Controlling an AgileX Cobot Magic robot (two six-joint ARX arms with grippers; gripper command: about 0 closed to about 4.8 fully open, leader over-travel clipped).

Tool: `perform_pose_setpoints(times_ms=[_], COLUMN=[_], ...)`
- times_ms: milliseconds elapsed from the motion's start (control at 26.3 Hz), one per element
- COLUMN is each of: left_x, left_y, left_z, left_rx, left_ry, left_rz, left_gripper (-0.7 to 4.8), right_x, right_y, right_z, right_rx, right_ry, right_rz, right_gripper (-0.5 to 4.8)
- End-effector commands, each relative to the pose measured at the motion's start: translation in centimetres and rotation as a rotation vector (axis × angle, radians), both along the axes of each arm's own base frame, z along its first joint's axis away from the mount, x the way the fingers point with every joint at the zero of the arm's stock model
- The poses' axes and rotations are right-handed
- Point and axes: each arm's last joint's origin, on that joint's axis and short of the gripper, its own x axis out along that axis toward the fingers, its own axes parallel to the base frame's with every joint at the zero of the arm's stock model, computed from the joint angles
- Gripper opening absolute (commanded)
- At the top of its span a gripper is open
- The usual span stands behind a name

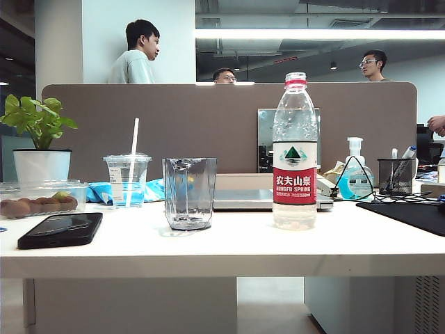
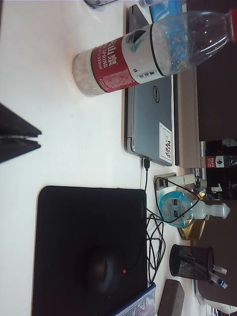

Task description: Pick up the mineral water bottle on the table and pour water into the mug until it's half full.

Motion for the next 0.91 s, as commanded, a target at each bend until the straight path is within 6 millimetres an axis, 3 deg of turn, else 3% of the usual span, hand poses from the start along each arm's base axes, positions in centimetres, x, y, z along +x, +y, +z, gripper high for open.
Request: perform_pose_setpoints(times_ms=[38, 418, 607, 911], left_x=[0.0, -0.1, -1.0, -2.3], left_y=[0.0, -0.1, -0.4, -1.1], left_z=[0.3, 0.9, 4.5, 8.2], left_rx=[-0.002, -0.037, -0.068, -0.063], left_ry=[-0.017, -0.035, -0.139, -0.211], left_rz=[-0.005, -0.013, -0.143, -0.393], left_gripper=[-0.04, -0.04, -0.04, -0.03], right_x=[0.1, 0.0, -0.8, -3.0], right_y=[0.0, 0.0, 0.0, 0.2], right_z=[-0.1, 0.3, 4.0, 9.9], right_rx=[0.003, 0.005, 0.015, 0.060], right_ry=[-0.006, -0.035, -0.163, -0.246], right_rz=[-0.002, -0.002, 0.025, 0.116], right_gripper=[0.25, 0.25, 0.22, 0.22])
